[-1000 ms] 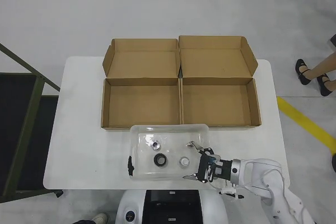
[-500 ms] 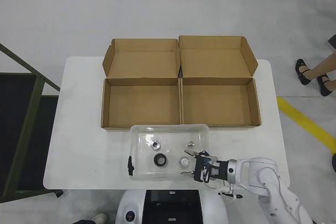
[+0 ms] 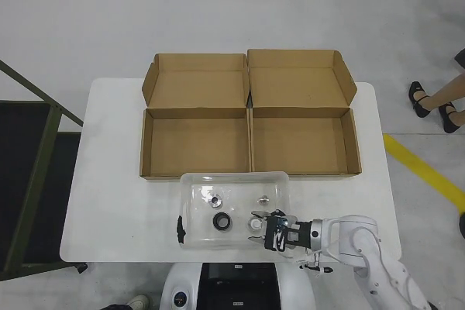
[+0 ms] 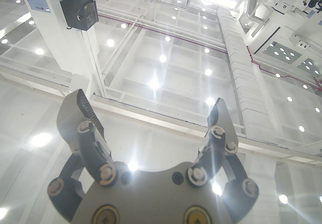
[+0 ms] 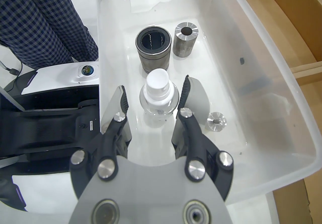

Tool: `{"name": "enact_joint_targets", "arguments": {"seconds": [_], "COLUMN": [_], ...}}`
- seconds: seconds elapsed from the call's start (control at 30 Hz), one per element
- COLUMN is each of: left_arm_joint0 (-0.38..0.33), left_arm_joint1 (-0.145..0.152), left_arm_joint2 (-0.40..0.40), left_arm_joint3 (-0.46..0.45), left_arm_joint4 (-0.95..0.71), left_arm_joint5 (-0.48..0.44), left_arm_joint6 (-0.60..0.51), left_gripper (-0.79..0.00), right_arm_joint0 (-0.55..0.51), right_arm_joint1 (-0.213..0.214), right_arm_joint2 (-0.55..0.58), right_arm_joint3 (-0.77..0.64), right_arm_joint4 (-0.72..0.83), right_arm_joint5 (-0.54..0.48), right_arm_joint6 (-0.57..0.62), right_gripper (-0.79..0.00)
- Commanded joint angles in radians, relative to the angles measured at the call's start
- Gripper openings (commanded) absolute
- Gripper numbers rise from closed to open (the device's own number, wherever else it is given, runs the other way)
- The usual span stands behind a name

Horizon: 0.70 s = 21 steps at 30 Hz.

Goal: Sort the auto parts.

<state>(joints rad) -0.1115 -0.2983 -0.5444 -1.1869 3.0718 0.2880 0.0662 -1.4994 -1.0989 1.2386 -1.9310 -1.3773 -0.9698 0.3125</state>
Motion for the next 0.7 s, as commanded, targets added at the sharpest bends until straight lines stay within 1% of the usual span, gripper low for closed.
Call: {"name": "enact_joint_targets", "arguments": {"seconds": [0.0, 0.1, 0.17, 0.23, 0.3, 0.33, 0.37, 0.53, 0.67], "left_arm_joint0": [0.000, 0.000, 0.000, 0.000, 0.000, 0.000, 0.000, 0.000, 0.000], "left_arm_joint1": [0.000, 0.000, 0.000, 0.000, 0.000, 0.000, 0.000, 0.000, 0.000], "left_arm_joint2": [0.000, 0.000, 0.000, 0.000, 0.000, 0.000, 0.000, 0.000, 0.000], "left_arm_joint3": [0.000, 0.000, 0.000, 0.000, 0.000, 0.000, 0.000, 0.000, 0.000], "left_arm_joint4": [0.000, 0.000, 0.000, 0.000, 0.000, 0.000, 0.000, 0.000, 0.000], "left_arm_joint5": [0.000, 0.000, 0.000, 0.000, 0.000, 0.000, 0.000, 0.000, 0.000], "left_arm_joint6": [0.000, 0.000, 0.000, 0.000, 0.000, 0.000, 0.000, 0.000, 0.000], "left_gripper": [0.000, 0.000, 0.000, 0.000, 0.000, 0.000, 0.000, 0.000, 0.000], "right_arm_joint0": [0.006, 0.014, 0.020, 0.026, 0.032, 0.035, 0.036, 0.041, 0.027], "right_arm_joint1": [0.001, 0.002, 0.003, 0.004, 0.005, 0.006, 0.006, 0.010, 0.016], "right_arm_joint2": [-0.007, -0.017, -0.023, -0.028, -0.032, -0.034, -0.036, -0.033, -0.008], "right_arm_joint3": [0.001, 0.005, 0.009, 0.014, 0.021, 0.023, 0.024, 0.027, 0.011], "right_arm_joint4": [0.000, 0.003, 0.004, 0.007, 0.012, 0.013, 0.015, 0.041, 0.076], "right_arm_joint5": [-0.001, 0.001, 0.003, 0.006, 0.010, 0.012, 0.013, 0.013, 0.014], "right_arm_joint6": [0.003, 0.006, 0.007, 0.005, 0.002, 0.002, 0.001, -0.013, -0.030], "right_gripper": [-0.419, -0.428, -0.459, -0.511, -0.613, -0.686, -0.785, -0.785, -0.785]}}
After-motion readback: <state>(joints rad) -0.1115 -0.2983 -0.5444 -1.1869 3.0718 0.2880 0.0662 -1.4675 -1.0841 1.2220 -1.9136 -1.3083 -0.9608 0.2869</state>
